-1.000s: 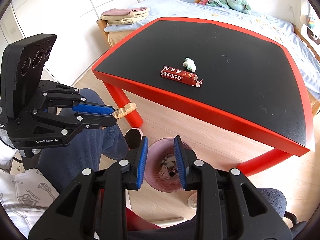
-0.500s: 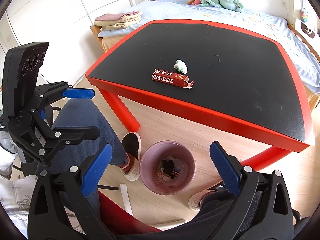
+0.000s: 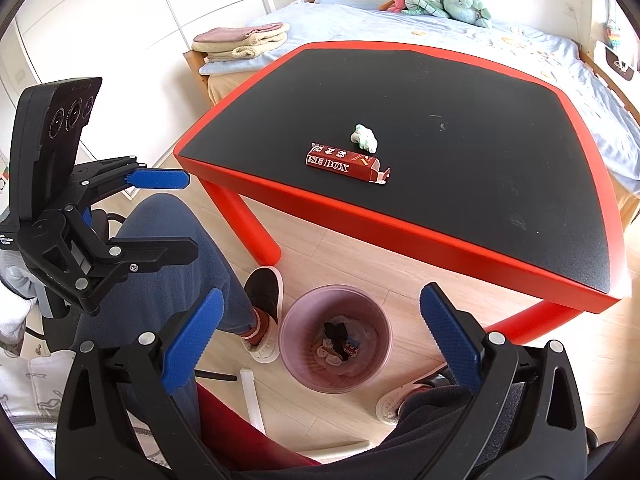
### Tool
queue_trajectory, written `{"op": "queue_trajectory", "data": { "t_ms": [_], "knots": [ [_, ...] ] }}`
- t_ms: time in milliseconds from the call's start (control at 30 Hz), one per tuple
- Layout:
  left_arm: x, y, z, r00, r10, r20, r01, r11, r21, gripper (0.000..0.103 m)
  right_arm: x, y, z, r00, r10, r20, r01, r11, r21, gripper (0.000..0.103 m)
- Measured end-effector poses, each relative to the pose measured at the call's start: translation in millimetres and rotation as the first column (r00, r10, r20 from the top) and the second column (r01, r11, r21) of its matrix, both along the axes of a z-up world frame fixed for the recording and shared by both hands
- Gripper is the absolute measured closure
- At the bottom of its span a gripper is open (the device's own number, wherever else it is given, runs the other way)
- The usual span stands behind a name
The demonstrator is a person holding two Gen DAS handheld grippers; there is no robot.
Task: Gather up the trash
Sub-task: 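Move both open grippers back toward the sponge and red box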
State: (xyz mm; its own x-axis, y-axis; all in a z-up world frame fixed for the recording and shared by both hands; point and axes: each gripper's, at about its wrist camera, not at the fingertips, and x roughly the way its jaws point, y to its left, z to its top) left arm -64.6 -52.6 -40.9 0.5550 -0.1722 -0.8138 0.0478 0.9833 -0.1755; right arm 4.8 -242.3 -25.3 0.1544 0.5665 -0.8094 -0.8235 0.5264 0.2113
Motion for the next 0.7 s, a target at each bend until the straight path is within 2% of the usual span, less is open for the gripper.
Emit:
{"op": "queue_trajectory", "data": {
  "t_ms": [267, 700],
  "knots": [
    [14, 14, 5, 1.000, 0.011, 0.010, -0.011, 1.000, -0.015, 0.008, 9, 9, 7, 0.999, 0.030, 0.012, -0.030, 1.000, -0.003, 0.006],
    [59, 40, 20, 0.999, -0.016, 0.028, 0.016, 1.000, 0.017, 0.008, 41, 36, 23, 0.992, 0.099, 0.073, -0.097, 0.995, -0.027, 0.006]
  ]
}}
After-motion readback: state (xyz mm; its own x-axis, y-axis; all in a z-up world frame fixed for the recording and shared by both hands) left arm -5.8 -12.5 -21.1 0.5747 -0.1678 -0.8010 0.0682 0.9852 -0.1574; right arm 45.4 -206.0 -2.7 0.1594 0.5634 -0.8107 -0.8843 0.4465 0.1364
